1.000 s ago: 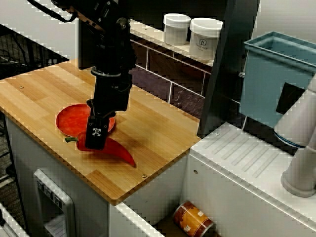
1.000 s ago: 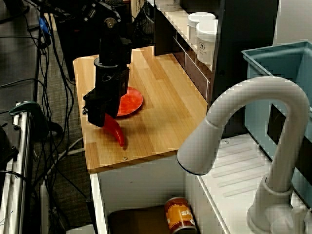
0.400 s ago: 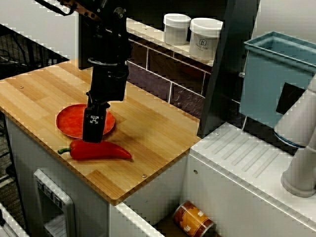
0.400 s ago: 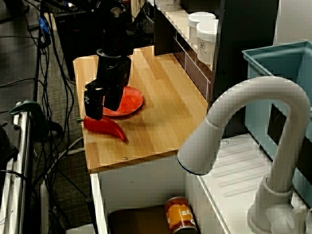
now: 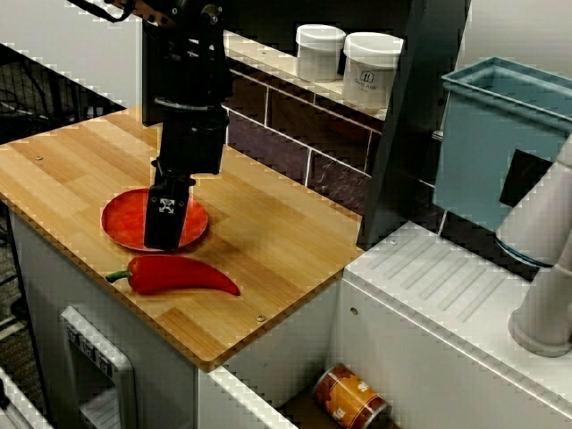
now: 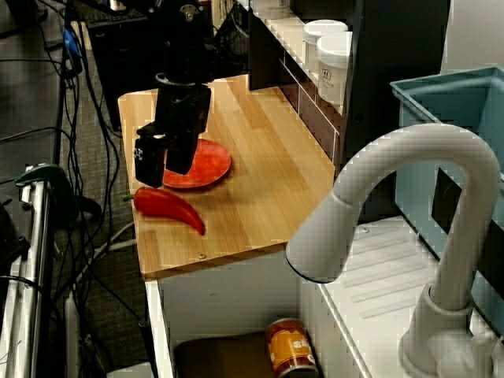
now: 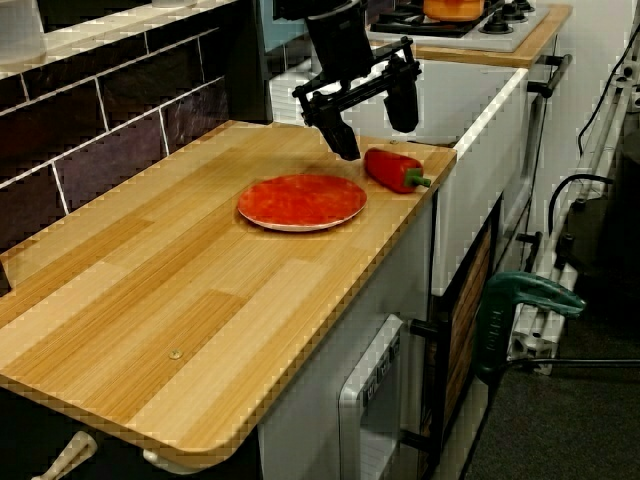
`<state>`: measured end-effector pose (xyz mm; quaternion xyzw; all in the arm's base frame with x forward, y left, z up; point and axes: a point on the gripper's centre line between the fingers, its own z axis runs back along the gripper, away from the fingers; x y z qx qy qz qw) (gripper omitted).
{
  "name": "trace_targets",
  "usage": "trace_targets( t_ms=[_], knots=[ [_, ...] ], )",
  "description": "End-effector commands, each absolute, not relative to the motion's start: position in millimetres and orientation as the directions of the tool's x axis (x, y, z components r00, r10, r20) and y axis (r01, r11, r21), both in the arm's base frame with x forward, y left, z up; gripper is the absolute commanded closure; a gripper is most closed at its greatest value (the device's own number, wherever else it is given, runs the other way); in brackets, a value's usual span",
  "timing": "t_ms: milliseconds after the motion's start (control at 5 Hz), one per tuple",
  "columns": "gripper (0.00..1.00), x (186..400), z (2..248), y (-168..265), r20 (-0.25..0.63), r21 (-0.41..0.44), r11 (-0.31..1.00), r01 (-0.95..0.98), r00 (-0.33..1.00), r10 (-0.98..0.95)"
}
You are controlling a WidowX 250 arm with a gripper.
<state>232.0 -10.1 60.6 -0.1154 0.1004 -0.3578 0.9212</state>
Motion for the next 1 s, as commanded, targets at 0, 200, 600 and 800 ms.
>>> trace_targets(
  t_ms=[0,200,600,800],
  knots=[
    [0.0,189.1,89.8,-23.3,-0.014,-0.09,0.781,0.618,0.783,-0.621],
    [0.0,186.3,93.2,-25.9,-0.019,-0.085,0.78,0.62,0.781,-0.624],
    [0.0,196.0,126.3,-14.5,0.054,-0.122,0.791,0.6,0.8,-0.598],
    [0.0,201.7,136.1,-7.9,0.073,-0.138,0.802,0.58,0.814,-0.576]
  ],
)
